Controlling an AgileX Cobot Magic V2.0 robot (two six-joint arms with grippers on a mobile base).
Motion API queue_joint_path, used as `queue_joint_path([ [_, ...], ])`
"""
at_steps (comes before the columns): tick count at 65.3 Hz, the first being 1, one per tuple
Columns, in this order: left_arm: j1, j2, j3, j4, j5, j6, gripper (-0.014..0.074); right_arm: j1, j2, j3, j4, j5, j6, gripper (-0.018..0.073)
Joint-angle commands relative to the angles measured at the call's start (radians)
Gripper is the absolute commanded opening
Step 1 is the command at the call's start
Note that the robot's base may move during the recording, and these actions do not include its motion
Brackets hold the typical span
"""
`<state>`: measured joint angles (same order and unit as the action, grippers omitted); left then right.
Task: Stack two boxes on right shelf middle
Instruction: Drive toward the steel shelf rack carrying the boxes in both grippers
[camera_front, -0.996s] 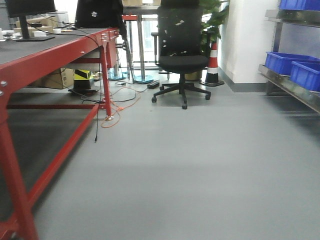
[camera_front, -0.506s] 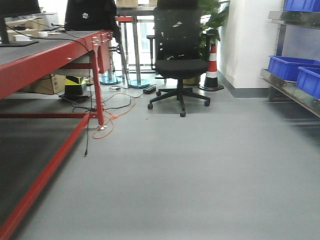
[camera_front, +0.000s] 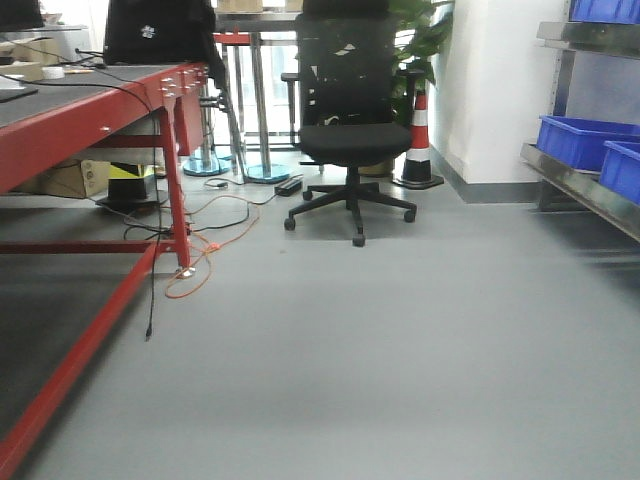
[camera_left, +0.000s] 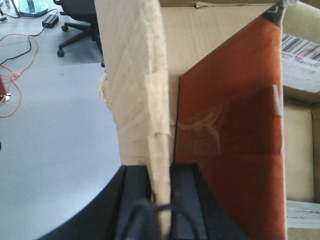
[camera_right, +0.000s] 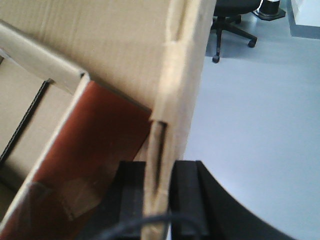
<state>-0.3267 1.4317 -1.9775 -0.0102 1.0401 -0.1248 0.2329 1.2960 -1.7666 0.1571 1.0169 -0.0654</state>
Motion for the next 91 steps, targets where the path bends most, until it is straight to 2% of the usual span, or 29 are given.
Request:
queue_joint_path([
  [1, 0.003, -0.019, -0.013, 0.024, -0.072, 0.009, -0.0111, -0.009, -0.012, -0.011, -0.030, -0.034, -0.012, -0.0153],
  [91, 0.003, -0.019, -0.013, 0.026, -0.072, 0.009, -0.0111, -0.009, -0.012, -0.011, -0.030, -0.034, -0.012, -0.0153],
])
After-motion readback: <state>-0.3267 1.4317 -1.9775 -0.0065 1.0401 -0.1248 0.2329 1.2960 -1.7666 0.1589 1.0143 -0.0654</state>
